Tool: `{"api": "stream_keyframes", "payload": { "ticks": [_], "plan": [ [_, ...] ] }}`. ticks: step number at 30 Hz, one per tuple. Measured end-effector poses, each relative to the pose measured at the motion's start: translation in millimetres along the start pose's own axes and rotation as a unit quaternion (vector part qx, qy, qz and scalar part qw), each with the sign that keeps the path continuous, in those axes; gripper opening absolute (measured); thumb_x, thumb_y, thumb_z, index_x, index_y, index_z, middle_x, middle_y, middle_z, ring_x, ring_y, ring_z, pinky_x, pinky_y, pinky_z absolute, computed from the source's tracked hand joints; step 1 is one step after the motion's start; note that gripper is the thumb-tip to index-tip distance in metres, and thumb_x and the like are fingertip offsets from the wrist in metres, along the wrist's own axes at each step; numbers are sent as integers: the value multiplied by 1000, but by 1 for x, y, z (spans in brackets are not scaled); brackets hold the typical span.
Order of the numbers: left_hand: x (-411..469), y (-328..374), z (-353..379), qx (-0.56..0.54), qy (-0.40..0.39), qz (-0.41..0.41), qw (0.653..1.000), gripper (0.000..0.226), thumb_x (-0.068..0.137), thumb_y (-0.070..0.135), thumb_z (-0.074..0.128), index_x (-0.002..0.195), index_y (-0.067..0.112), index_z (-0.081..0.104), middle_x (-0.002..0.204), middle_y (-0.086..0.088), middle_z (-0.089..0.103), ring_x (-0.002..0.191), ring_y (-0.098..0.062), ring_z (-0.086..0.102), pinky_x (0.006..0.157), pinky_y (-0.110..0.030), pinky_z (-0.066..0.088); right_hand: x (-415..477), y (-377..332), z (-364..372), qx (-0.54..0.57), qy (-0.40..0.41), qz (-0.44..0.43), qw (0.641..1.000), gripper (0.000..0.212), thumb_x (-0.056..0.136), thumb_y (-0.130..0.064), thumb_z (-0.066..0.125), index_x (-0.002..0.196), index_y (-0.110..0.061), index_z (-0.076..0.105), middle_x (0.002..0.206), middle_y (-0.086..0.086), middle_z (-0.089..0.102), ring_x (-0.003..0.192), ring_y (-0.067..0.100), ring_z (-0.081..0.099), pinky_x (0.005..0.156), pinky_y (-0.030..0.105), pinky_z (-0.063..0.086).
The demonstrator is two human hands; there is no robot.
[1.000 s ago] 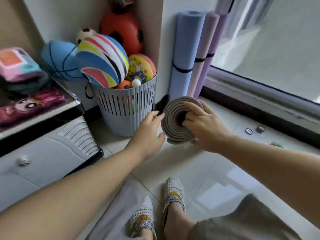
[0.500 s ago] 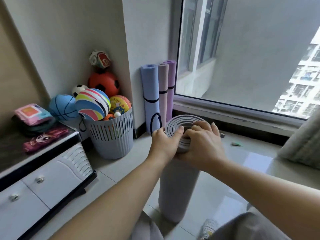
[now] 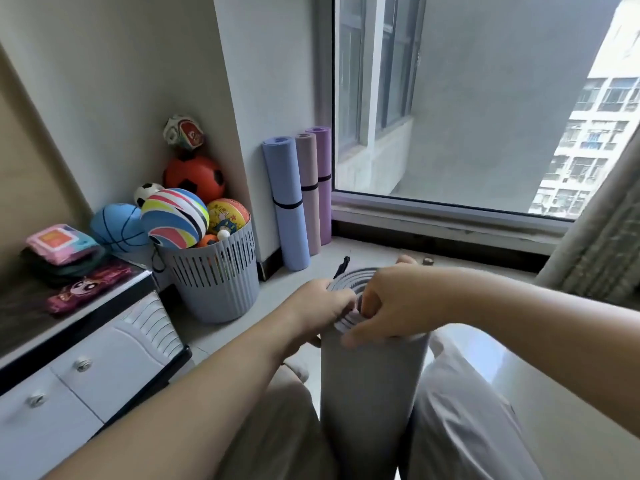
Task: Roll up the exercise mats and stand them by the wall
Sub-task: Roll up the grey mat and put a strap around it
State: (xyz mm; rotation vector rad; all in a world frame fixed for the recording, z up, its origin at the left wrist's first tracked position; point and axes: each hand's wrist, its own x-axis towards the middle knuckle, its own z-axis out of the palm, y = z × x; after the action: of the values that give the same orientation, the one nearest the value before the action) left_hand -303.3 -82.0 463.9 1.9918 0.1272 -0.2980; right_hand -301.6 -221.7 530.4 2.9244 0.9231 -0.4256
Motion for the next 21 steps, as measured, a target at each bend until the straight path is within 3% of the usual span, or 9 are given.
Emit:
{"api": "stream_keyframes", "payload": {
  "ticks": [2, 6, 9, 12, 15, 18, 21],
  "plan": [
    [-5, 2, -6, 6, -4, -2, 1000, 12, 69, 29, 52, 77, 20, 52, 65, -1, 53, 61, -20, 50, 65, -32, 45, -7, 0, -15, 38, -46, 1, 998, 54, 80, -67, 56, 71, -14, 61, 63, 1, 49, 62, 15, 41, 61, 25, 36],
    [-9, 3, -16, 15, -43, -6, 999, 46, 65, 33, 50, 102, 8, 60, 81, -4, 62, 74, -21, 58, 73, -35, 51, -2, 5, -19, 65, -35, -7, 997, 48, 84, -58, 56, 100, -16, 70, 95, 4, 68, 70, 12, 49, 64, 23, 42],
    [-13, 2, -17, 36, -58, 16, 998, 41, 70, 36, 53, 106, 20, 61, 91, -2, 69, 87, -21, 66, 84, -42, 55, 11, 15, -24, 76, 44, 4, 996, 32, 91, -43, 57, 105, -16, 68, 99, 0, 68, 76, 11, 56, 65, 18, 42],
    [-13, 0, -22, 43, -65, 24, 997, 30, 82, 30, 55, 108, 16, 61, 98, -6, 70, 88, -19, 65, 85, -42, 55, 24, 26, -25, 116, 93, 10, 989, 31, 91, -32, 60, 119, -19, 60, 119, 0, 61, 92, 13, 57, 76, 22, 43],
    [-16, 2, -22, 44, -86, 32, 995, 31, 80, 29, 58, 106, 12, 61, 90, -5, 69, 79, -16, 65, 76, -35, 57, 32, 35, -15, 105, 3, 23, 994, 51, 87, -37, 66, 134, -29, 48, 138, -1, 45, 116, 18, 52, 96, 30, 46],
    [-23, 1, -23, 52, -128, 40, 990, 35, 69, 30, 57, 100, 16, 61, 81, 1, 65, 73, -13, 63, 65, -25, 53, 30, 32, -10, 247, -152, 48, 956, 42, 88, -22, 66, 128, -26, 53, 130, 1, 51, 103, 21, 60, 83, 38, 58],
    [-27, -3, -27, 55, -164, 43, 984, 26, 78, 28, 63, 103, 18, 62, 86, 2, 67, 82, -12, 65, 69, -23, 52, 31, 32, -9, 248, -181, 9, 952, 27, 86, -18, 69, 111, -21, 58, 119, 6, 61, 100, 22, 64, 80, 37, 59]
  ]
}}
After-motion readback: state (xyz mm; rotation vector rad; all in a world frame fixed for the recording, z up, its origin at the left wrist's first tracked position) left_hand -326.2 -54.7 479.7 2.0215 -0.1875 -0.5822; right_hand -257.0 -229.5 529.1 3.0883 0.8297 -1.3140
